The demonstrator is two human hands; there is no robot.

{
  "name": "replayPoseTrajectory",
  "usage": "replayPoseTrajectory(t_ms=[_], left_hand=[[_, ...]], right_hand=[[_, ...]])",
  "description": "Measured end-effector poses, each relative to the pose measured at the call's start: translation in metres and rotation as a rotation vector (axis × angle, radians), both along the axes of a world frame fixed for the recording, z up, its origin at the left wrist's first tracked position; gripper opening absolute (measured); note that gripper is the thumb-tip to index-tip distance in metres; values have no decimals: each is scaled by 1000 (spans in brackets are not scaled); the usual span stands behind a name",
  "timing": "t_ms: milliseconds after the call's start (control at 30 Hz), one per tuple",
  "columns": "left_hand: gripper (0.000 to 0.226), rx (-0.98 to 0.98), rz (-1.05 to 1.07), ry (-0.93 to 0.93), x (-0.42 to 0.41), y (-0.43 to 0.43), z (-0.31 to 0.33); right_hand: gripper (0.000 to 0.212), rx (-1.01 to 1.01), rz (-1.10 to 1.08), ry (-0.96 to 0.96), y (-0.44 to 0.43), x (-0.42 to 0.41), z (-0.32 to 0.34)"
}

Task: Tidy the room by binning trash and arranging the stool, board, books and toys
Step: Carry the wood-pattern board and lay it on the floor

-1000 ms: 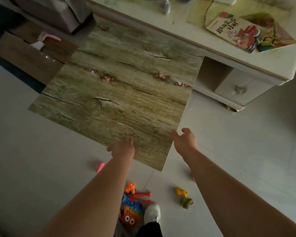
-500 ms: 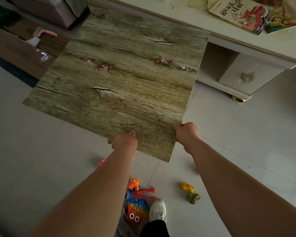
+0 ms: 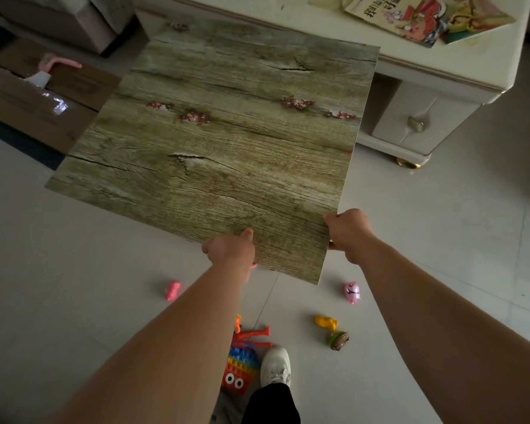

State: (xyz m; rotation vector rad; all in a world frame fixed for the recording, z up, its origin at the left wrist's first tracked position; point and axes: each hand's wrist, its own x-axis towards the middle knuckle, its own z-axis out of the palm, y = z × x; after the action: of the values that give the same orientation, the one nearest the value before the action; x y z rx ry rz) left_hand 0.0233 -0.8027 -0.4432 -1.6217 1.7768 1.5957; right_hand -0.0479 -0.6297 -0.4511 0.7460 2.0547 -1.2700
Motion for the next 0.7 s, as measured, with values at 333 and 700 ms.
replayPoseTrajectory(t_ms=[333,700], left_hand=[[29,-39,-147,35,5,53,-7],[41,-43,-158,78,2,121,-16]], right_hand=[[18,-28,-104,15,67,19,3],[16,-49,-224,33,140,42,-2]])
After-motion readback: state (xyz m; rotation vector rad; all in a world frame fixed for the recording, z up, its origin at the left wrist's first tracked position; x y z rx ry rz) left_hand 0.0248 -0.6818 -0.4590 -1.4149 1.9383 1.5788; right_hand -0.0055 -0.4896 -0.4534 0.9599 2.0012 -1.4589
